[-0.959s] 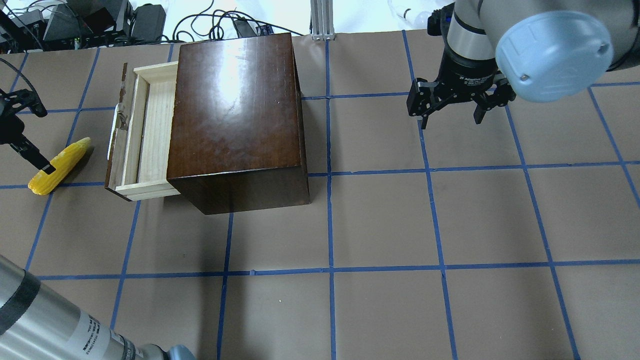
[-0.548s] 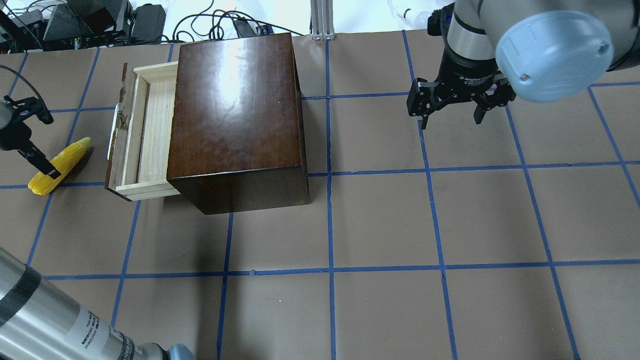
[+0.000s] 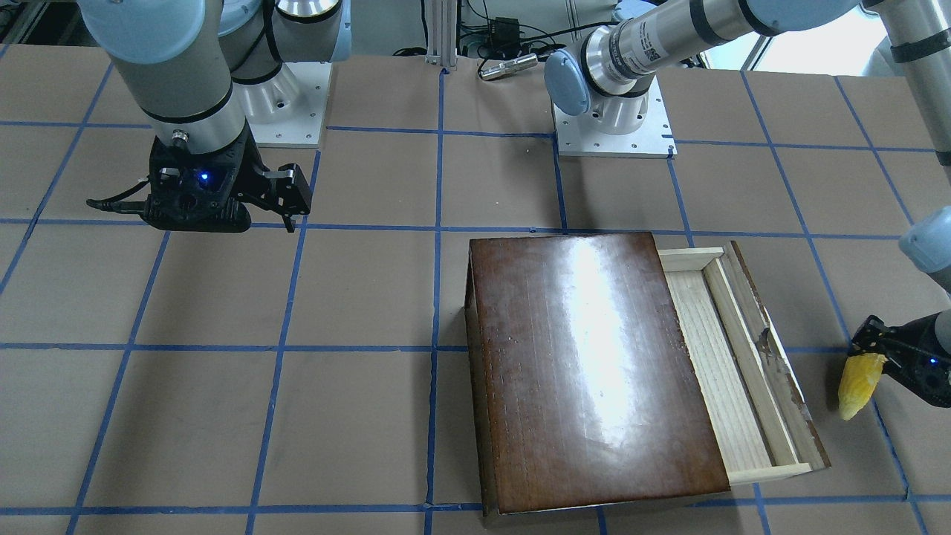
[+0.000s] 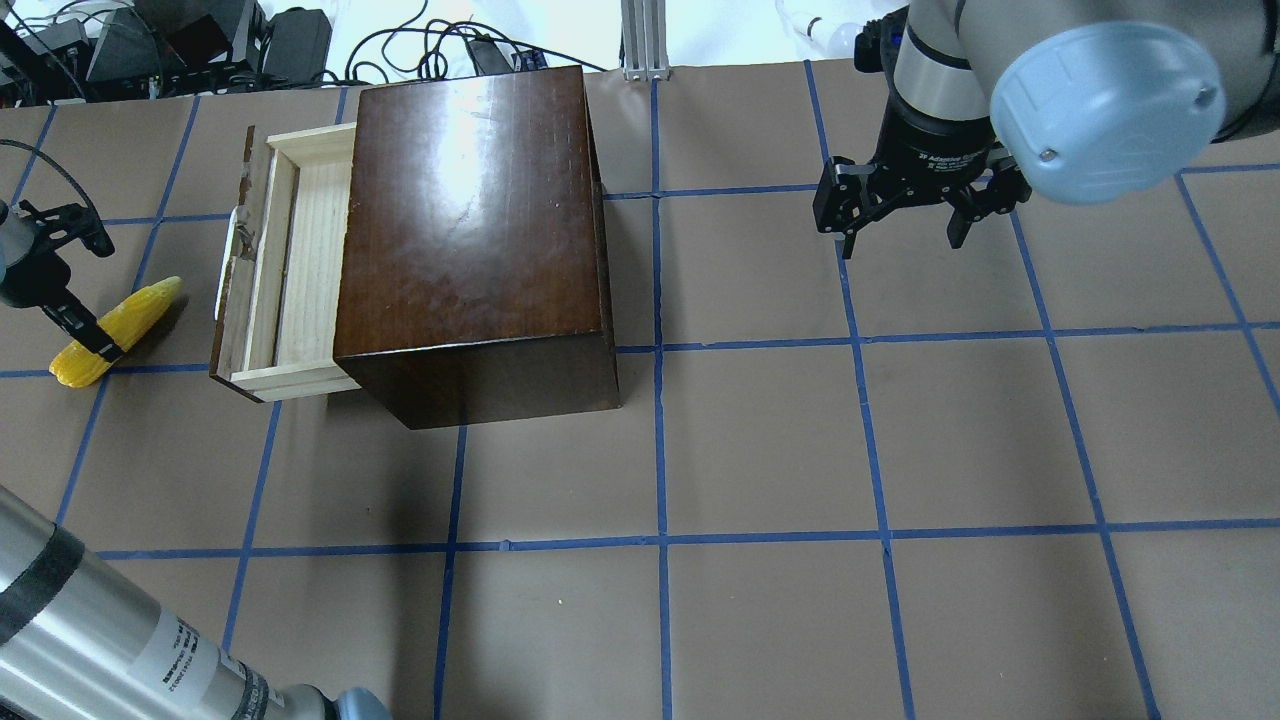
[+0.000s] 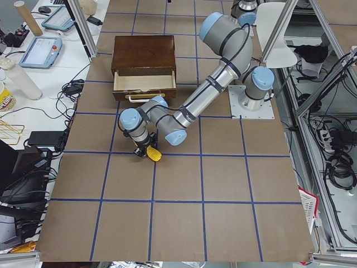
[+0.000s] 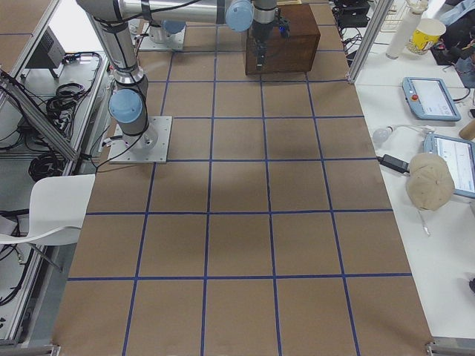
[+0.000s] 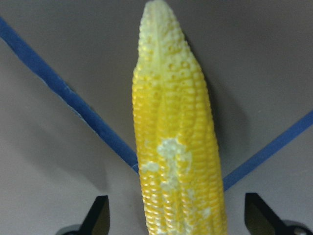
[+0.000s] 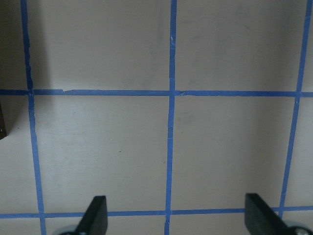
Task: Open drawer and put corn inside
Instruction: 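Lower the left gripper and grasp the yellow corn cob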
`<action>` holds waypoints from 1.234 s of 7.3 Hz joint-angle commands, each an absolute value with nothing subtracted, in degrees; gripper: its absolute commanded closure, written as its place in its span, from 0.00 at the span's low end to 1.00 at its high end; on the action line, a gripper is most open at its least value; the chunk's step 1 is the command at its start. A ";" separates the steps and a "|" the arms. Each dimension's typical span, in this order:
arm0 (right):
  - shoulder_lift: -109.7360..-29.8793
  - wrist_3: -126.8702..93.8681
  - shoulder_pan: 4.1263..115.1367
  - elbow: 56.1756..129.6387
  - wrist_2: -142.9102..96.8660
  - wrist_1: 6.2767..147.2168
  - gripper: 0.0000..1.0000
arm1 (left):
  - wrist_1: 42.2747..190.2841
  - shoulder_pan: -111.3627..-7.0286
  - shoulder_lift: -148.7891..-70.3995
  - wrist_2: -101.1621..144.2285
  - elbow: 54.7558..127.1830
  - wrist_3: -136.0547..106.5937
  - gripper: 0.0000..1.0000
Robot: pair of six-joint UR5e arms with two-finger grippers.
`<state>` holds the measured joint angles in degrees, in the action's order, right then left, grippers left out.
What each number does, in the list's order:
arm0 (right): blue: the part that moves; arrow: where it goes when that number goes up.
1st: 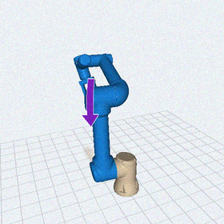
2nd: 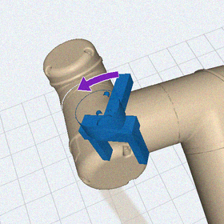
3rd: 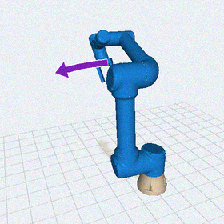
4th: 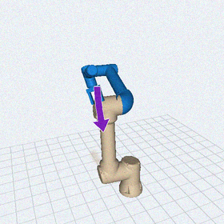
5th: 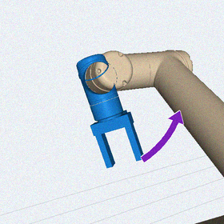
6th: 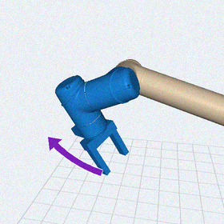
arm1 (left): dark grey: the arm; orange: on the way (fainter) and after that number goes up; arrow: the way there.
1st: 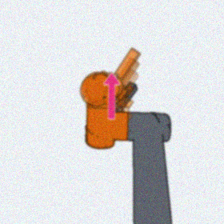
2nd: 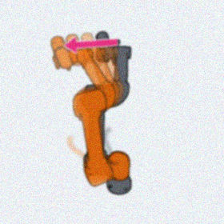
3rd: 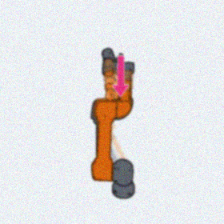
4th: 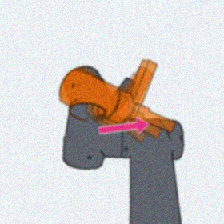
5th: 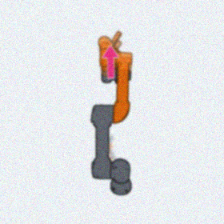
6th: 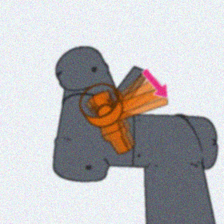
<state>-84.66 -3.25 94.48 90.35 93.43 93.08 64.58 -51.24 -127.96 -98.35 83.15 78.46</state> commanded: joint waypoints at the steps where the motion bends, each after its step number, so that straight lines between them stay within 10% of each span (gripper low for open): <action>1: -84.73 -3.25 94.48 90.35 93.43 93.08 0.00 | 65.13 -51.24 -126.66 -100.27 82.53 78.40 1.00; 9: -84.73 -3.25 94.48 90.35 93.43 93.16 0.00 | 79.88 -52.73 -116.29 -99.49 75.24 75.69 1.00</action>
<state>-84.71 -3.25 94.48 90.35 93.39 93.09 77.48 -52.48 -117.46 -99.59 76.29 76.85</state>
